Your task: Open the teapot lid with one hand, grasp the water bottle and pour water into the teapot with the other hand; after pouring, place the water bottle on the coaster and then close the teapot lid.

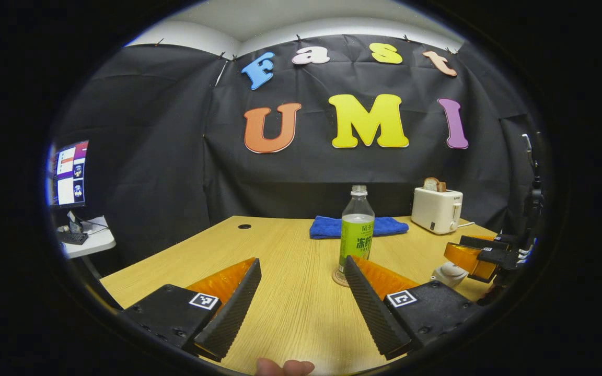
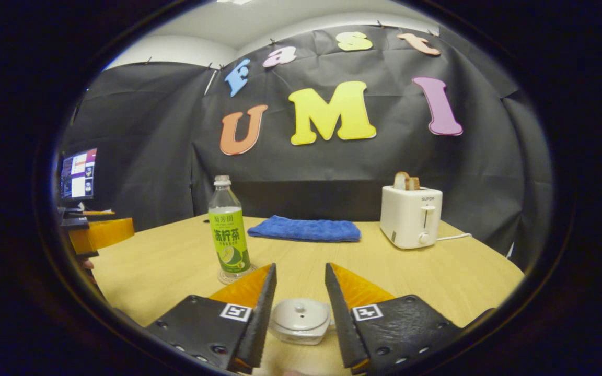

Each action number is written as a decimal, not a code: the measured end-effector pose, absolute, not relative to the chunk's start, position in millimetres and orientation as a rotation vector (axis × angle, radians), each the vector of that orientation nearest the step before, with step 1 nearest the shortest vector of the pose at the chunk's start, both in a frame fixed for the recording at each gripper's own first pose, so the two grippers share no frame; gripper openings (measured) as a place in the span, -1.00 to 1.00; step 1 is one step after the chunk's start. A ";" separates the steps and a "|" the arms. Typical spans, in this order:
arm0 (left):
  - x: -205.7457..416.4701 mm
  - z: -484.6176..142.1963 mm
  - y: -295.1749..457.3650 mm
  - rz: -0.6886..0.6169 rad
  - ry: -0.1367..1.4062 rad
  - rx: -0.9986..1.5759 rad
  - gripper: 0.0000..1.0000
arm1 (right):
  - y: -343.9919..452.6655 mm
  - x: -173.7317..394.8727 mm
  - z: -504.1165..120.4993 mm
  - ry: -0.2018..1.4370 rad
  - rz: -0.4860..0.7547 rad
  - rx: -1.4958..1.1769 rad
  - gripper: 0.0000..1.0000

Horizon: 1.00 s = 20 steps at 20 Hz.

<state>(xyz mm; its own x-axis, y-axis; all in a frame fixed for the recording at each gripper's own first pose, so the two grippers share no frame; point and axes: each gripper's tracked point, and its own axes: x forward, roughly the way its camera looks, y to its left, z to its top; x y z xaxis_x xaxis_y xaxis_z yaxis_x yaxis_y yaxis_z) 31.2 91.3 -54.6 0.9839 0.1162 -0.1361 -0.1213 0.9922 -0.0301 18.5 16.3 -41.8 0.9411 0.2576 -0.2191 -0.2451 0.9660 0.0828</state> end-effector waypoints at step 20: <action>-61.4 31.5 19.2 0.023 -0.007 0.001 1.00 | -50.1 -138.6 89.8 -0.010 0.076 0.021 0.95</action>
